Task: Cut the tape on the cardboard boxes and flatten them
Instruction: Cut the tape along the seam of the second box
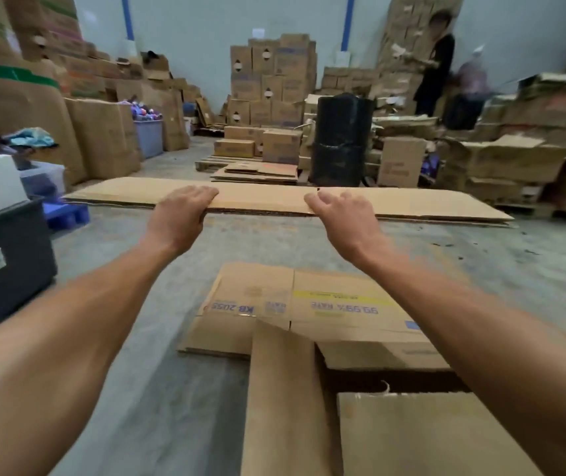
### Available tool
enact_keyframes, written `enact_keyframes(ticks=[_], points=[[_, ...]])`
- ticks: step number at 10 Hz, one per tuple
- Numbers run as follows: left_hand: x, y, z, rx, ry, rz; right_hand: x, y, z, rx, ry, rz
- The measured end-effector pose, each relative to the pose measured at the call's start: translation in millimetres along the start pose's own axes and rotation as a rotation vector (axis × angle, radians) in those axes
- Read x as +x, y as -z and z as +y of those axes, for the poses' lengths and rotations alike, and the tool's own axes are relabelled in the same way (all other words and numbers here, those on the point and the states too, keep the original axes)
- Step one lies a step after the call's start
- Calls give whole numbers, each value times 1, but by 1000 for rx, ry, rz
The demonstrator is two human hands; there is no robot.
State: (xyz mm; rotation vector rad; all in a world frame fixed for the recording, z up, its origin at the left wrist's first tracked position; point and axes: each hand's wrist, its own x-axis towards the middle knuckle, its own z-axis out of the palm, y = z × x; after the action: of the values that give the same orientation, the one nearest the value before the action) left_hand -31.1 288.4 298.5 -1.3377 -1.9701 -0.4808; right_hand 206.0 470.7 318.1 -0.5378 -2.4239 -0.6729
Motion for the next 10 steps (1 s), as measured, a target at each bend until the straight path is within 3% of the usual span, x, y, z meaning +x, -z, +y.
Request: enact_keyframes(ticks=[1,2,3,4,5,6,7,9,10], points=[[0,-81,22,-3,-40,31,-28,-69,12,-64,-85,-122],[-22,-180,39,-46,-57,-51,-61,-150,19,-95,-146,-350],[-63,-264,49,-128,-14,-472,-100,-223,21,77,-193,-677],[-112,-332,63,-114,-134,-1043,-130,-269,24,347,-379,-1194],[-151,-374,80,-27,-122,-1255,-141,-301,33,373,-440,-1421],[-168,-382,89,2,-133,-1119,-143,-313,33,342,-422,-1472],[-133,-345,90,-74,-70,-1273,-142,-311,25,388,-479,-1374],[-72,-285,89,-166,176,-1305,-136,-259,30,366,-504,-935],[-45,-232,102,-218,226,-1185,-131,-205,38,334,-452,-916]])
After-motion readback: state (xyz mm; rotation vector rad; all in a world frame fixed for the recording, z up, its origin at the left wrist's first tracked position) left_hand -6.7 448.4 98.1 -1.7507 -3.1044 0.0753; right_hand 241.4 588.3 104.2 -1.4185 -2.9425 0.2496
